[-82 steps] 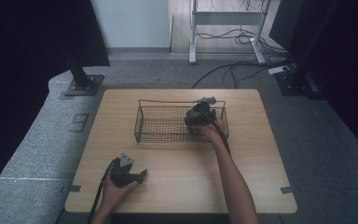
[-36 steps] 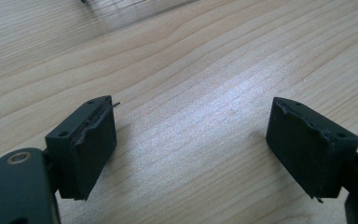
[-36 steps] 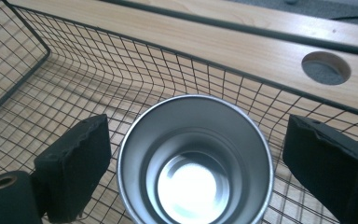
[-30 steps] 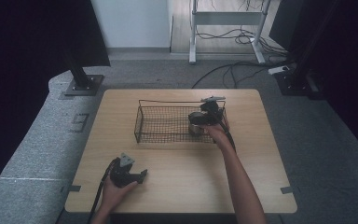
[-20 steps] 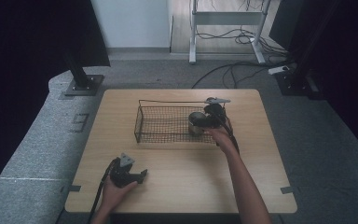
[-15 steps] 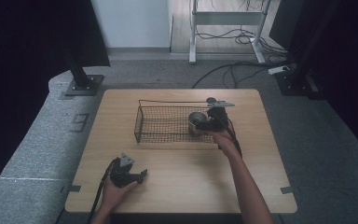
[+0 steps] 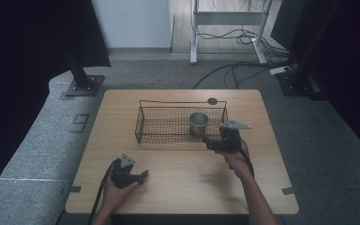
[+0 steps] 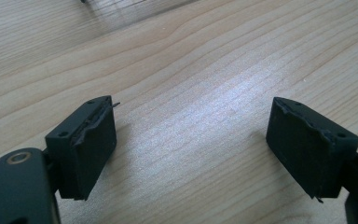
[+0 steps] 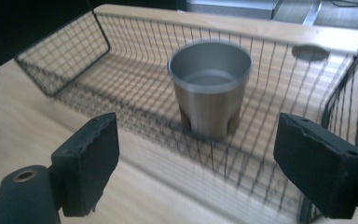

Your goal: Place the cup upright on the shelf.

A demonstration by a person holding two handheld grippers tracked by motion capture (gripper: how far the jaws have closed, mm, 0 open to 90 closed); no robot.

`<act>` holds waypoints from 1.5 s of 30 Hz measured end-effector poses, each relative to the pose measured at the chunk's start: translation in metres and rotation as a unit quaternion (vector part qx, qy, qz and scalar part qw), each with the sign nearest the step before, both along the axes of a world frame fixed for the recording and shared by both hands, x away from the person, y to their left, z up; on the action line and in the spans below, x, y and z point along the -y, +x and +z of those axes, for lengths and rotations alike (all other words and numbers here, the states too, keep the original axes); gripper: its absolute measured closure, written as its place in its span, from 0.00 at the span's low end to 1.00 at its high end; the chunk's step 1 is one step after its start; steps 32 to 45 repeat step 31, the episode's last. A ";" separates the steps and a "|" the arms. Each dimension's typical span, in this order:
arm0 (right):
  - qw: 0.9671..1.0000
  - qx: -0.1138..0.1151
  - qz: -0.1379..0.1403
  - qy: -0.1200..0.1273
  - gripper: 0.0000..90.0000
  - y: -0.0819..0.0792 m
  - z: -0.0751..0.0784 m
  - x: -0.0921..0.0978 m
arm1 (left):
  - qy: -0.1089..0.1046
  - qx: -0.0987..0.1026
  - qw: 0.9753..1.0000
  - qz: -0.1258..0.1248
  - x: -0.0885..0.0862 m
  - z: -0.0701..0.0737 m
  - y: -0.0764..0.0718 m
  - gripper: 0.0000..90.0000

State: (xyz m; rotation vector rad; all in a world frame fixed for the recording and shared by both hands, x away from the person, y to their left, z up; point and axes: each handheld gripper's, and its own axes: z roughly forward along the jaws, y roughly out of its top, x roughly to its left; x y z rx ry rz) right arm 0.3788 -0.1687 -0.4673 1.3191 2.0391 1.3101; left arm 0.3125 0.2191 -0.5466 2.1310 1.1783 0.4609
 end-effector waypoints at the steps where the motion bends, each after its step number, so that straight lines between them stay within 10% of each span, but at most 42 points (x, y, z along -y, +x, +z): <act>1: 1.000 -0.001 0.001 0.003 0.16 -0.005 -0.004 0.003 | 0.000 0.000 1.000 0.001 0.000 0.000 0.000 0.18; 15: 1.000 -0.010 -0.004 0.007 0.19 -0.061 -0.047 0.037 | 0.000 0.000 1.000 0.001 0.000 0.000 0.000 0.18; 45: 1.000 -0.021 -0.011 -0.002 0.20 -0.069 -0.065 0.043 | 0.000 0.000 1.000 0.001 0.000 0.000 0.000 0.18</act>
